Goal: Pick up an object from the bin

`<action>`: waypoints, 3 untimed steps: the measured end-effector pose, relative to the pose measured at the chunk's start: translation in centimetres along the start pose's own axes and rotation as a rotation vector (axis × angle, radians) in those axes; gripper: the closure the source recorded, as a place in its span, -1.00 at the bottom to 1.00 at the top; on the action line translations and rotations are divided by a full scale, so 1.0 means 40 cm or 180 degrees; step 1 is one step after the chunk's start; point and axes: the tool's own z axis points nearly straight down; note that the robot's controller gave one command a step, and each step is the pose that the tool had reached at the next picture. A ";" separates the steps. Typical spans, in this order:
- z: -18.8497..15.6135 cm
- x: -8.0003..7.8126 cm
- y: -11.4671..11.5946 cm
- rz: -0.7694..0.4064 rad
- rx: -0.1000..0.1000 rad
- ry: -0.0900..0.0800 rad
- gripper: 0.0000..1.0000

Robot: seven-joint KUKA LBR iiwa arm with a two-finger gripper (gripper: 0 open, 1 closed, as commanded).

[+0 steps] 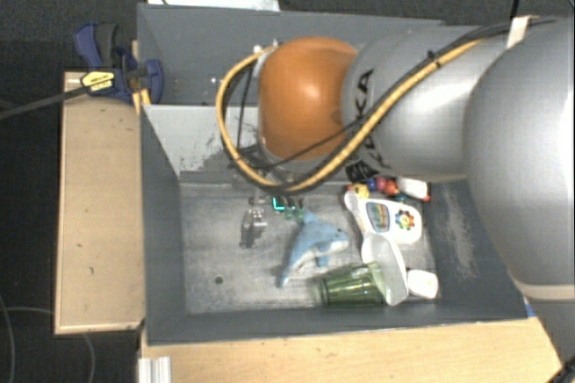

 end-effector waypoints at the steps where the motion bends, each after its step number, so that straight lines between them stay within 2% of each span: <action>1: -0.011 -0.006 -0.002 0.0015 -0.0005 -0.0026 -1.00; 2: 0.010 -0.011 -0.060 -0.0722 -0.0004 -0.0025 -1.00; 3: 0.005 0.003 -0.204 -0.1422 0.0004 -0.0017 -1.00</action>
Offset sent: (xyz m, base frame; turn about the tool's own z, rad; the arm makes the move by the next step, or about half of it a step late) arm 0.0085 -0.0633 -0.0168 -0.4988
